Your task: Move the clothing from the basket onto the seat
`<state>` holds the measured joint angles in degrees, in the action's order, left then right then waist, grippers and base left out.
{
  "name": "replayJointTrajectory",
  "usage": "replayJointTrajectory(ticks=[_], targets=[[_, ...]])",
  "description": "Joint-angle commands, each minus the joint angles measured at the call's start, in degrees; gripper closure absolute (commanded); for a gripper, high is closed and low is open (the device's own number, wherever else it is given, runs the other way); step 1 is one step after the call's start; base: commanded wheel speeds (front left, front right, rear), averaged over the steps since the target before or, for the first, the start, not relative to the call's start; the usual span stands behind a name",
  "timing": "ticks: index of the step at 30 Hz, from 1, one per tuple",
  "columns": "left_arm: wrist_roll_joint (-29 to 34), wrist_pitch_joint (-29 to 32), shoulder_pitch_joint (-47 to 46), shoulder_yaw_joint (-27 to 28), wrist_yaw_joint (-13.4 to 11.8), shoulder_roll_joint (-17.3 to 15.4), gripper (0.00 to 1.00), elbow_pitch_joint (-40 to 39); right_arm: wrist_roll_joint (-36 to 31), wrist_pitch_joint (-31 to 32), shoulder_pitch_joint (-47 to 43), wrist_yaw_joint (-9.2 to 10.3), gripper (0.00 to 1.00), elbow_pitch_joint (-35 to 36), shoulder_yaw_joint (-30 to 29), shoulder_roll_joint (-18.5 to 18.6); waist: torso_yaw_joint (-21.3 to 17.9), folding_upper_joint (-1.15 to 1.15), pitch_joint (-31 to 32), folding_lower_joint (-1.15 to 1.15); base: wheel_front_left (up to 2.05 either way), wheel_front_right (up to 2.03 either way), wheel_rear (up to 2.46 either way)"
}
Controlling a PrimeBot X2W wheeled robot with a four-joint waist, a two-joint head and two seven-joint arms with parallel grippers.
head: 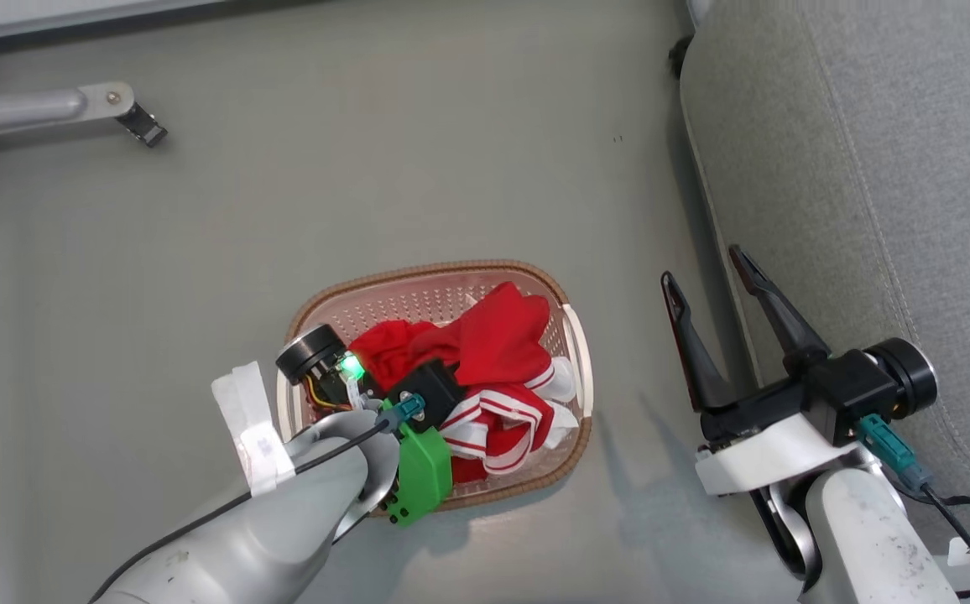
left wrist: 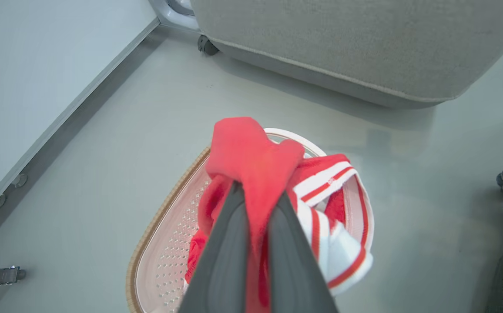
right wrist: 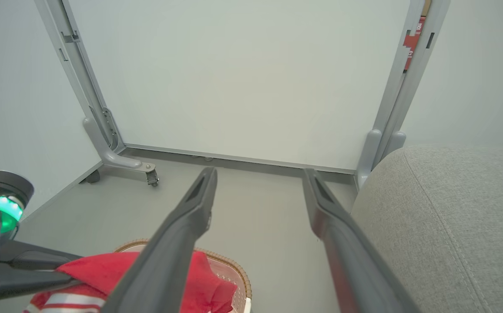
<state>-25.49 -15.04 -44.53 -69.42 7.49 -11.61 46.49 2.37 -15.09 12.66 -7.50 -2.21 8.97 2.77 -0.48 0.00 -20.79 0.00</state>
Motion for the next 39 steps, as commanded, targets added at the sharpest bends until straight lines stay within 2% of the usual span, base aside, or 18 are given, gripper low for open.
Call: replayJointTrajectory(ticks=[1,9,19,31,39], targets=[[-0.1,-0.2,1.5,1.4,0.0,-0.5,1.00,-1.1,0.0,-0.1,-1.4,0.02,0.00,-0.2,0.0,0.2,1.9,0.00,4.4,0.00,0.00,0.00,0.00],[1.5,-0.2,5.7,10.1,-0.2,-1.2,1.00,-8.5,0.7,-0.1,-4.7,0.02,0.00,-0.7,-0.4,0.2,2.9,0.00,9.3,0.00,0.00,0.00,0.00],[4.1,-0.2,9.6,19.7,-0.2,0.0,1.00,-16.9,1.4,-0.1,-6.8,0.02,0.00,-0.7,-0.3,0.2,3.6,0.00,12.9,0.00,0.00,0.00,0.00],[6.4,-0.2,11.3,28.0,-0.1,2.0,1.00,-25.9,2.1,-0.1,-9.0,0.02,0.00,-1.1,-0.2,0.2,3.9,0.00,16.1,0.00,0.00,0.00,0.00],[7.5,-0.2,9.4,30.5,-0.1,2.8,1.00,-30.2,2.5,-0.1,-10.1,0.02,0.00,-1.3,0.2,0.2,3.6,0.00,18.0,0.00,0.00,0.00,0.00]])
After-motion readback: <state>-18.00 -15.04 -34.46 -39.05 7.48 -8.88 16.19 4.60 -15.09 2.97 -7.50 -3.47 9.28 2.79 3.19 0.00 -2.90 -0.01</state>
